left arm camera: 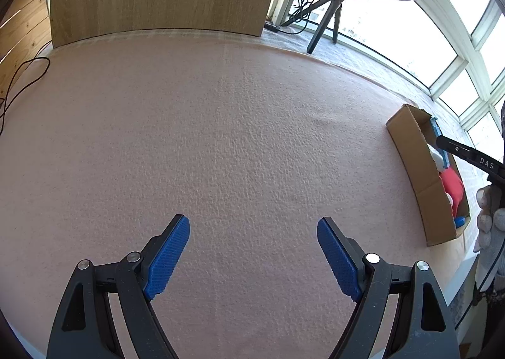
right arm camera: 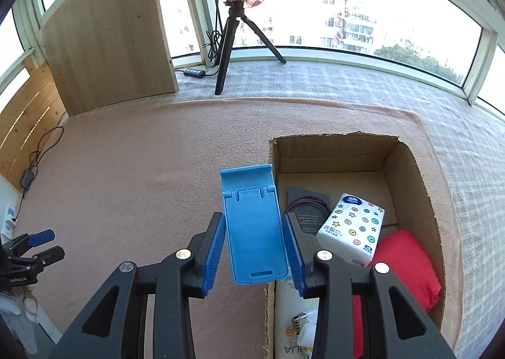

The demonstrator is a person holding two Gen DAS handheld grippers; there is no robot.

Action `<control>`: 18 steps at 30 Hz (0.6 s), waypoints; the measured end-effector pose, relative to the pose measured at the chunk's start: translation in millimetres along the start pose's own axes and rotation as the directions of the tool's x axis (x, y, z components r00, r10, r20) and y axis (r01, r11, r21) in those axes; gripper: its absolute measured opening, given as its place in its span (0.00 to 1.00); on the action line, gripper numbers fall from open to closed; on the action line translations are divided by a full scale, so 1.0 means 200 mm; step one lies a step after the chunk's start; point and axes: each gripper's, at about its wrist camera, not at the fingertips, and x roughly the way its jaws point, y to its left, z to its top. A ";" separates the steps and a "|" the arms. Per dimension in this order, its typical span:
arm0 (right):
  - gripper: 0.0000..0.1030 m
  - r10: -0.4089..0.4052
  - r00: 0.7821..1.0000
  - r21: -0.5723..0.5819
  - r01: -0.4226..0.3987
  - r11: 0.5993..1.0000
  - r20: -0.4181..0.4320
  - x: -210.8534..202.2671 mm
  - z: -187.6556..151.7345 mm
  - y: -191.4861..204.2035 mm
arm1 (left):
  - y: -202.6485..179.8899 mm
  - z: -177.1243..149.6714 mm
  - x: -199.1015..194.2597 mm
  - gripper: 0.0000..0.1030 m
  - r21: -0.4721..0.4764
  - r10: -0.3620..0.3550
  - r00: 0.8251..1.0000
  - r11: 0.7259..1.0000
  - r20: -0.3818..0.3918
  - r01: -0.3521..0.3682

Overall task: Organize objects
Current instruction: 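Carry the phone stand over the box and release it with the right tool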

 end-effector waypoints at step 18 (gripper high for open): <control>0.57 -0.070 0.997 0.070 0.066 0.995 0.044 -0.03 0.01 -0.16 | -0.03 0.01 -0.01 0.83 0.001 0.006 1.000 1.000 0.011 -0.006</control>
